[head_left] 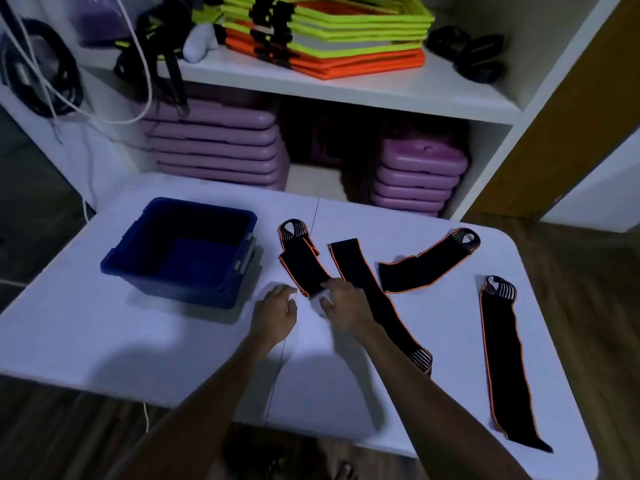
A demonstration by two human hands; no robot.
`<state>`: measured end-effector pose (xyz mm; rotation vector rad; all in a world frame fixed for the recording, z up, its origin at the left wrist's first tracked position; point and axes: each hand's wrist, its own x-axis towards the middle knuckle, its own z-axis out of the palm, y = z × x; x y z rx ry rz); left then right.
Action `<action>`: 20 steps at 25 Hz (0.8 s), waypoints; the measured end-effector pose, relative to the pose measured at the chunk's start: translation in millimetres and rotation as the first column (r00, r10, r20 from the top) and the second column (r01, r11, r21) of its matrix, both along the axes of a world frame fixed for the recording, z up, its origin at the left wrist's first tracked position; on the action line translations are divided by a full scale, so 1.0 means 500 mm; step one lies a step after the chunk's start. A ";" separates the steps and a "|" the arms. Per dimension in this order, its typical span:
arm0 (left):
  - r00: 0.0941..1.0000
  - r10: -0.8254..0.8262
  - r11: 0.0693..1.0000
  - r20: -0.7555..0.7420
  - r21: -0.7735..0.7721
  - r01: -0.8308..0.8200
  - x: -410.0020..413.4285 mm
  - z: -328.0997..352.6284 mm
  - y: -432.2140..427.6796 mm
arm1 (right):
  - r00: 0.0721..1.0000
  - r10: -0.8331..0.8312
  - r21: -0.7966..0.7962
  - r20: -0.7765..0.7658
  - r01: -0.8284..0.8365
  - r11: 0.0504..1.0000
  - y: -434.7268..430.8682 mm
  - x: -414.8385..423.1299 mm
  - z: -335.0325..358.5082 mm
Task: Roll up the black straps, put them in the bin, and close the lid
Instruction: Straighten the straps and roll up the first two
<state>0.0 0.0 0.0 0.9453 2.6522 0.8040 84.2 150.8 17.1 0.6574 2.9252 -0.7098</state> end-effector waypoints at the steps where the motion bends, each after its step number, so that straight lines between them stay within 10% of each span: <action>1: 0.999 -0.022 1.000 -0.033 -0.011 0.022 -0.021 -0.005 0.011 | 0.999 0.049 0.070 0.022 -0.050 0.996 0.012 -0.024 -0.007; 6: 0.968 -0.227 0.955 -0.107 -0.221 0.199 -0.076 -0.030 0.054 | 0.944 0.168 0.213 0.283 -0.233 0.949 0.039 -0.044 -0.075; 14: 0.918 -0.356 0.910 -0.174 -0.289 0.298 -0.001 -0.094 -0.038 | 0.952 0.152 0.238 -0.265 -0.088 0.967 -0.027 0.071 -0.088; 20: 0.861 -0.442 0.868 -0.252 -0.365 0.338 0.114 -0.093 -0.121 | 0.996 0.010 0.077 -0.087 -0.003 0.997 0.049 -0.079 -0.009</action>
